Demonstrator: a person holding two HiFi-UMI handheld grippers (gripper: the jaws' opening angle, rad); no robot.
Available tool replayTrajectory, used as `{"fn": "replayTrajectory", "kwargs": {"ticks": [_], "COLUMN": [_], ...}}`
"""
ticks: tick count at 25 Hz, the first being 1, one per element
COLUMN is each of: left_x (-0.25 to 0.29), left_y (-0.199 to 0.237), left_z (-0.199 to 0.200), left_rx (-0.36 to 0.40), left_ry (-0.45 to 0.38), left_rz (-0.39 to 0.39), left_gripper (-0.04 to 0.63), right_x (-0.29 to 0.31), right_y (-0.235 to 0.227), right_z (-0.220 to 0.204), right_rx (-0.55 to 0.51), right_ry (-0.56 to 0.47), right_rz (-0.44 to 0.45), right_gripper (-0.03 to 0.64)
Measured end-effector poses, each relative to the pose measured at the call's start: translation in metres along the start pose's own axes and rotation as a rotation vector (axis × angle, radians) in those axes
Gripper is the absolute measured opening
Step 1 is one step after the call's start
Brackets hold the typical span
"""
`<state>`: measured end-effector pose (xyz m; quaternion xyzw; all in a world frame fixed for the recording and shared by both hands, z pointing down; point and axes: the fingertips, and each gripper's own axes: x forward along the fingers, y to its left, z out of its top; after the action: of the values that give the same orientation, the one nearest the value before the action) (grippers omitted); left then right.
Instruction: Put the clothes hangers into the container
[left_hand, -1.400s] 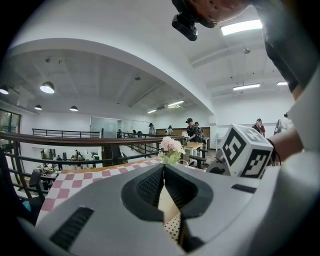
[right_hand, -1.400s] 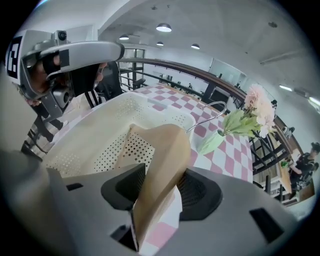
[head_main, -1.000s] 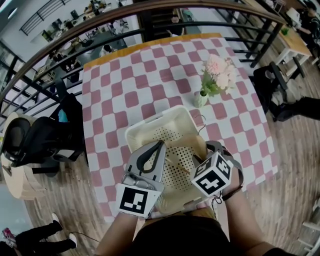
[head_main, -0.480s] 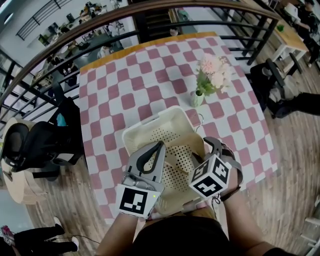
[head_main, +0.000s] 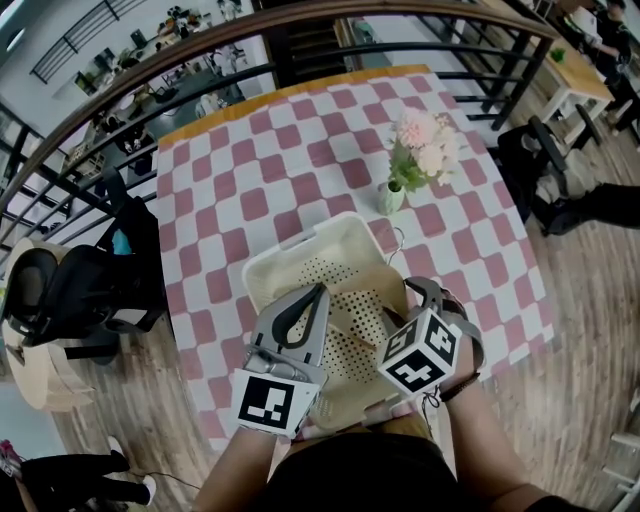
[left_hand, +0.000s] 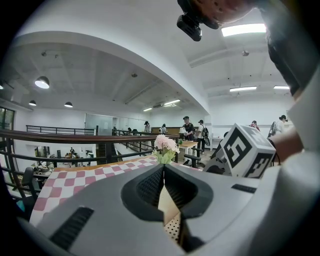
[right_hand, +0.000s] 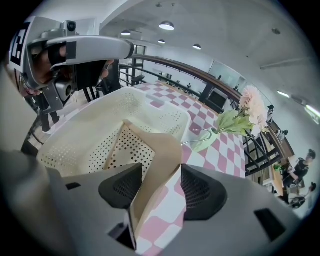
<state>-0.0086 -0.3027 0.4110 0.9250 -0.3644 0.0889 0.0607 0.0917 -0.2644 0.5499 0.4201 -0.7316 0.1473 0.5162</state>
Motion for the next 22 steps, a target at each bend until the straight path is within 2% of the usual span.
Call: {"fn": "replayTrajectory", "kwargs": {"ticks": [7, 22], "left_x": [0.0, -0.006], "left_y": [-0.004, -0.012], "left_z": [0.0, 0.007], "left_rx": [0.001, 0.014], "left_ry": [0.003, -0.008], "left_rz": [0.0, 0.002], "left_gripper": [0.009, 0.009], "right_x": [0.002, -0.014], "right_y": [0.001, -0.002], "right_z": [-0.005, 0.002], "right_rx": [0.022, 0.025], "right_ry": [-0.011, -0.086], "right_rz": [0.025, 0.006], "right_gripper": [0.235, 0.235]}}
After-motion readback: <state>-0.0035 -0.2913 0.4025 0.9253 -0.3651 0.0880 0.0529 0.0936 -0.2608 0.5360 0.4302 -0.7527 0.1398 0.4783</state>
